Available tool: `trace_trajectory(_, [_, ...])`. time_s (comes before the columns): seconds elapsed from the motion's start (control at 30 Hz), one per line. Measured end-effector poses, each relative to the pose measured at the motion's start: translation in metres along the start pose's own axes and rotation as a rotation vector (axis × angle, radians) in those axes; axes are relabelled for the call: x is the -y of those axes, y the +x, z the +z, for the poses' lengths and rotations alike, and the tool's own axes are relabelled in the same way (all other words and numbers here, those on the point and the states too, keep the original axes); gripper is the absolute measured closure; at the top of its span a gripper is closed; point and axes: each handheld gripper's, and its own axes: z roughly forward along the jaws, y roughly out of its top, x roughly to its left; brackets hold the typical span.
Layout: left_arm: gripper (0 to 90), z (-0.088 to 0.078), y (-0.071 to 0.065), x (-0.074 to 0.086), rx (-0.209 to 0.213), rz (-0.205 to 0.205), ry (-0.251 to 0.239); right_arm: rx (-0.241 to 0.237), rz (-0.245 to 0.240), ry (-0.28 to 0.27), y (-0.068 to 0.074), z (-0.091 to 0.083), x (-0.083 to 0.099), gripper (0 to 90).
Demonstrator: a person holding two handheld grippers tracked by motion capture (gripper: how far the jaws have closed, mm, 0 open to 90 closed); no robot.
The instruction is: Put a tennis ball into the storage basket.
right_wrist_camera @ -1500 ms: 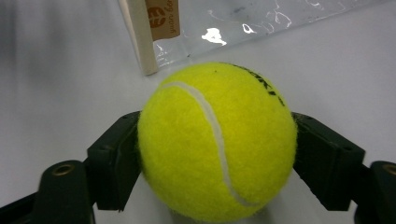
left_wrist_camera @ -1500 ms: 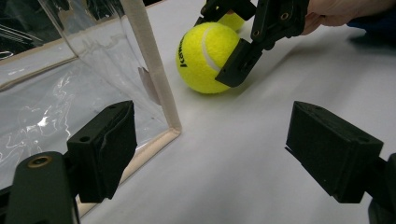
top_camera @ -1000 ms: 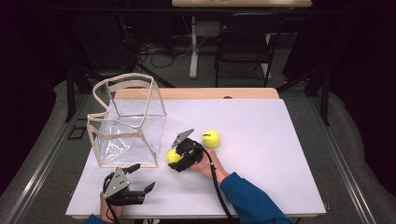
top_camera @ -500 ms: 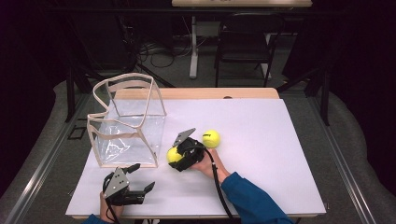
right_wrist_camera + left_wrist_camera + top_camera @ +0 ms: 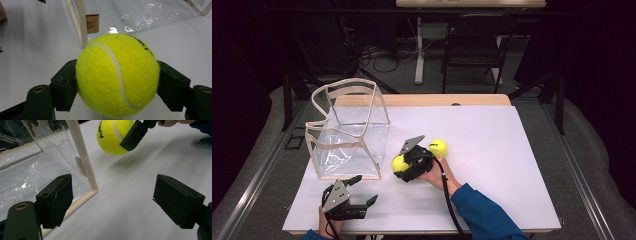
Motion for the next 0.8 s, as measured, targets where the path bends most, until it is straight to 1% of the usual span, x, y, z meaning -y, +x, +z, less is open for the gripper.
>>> trace_trajectory(0.4, [16.0,0.0,-0.001,0.0,-0.002,0.003,-0.002,0.018,-0.008,-0.013,-0.002,-0.012,-0.002,26.0])
trace_trajectory(0.8, [16.0,0.0,-0.001,0.0,-0.002,0.004,0.001,0.037,0.004,-0.025,-0.009,-0.022,-0.004,26.1])
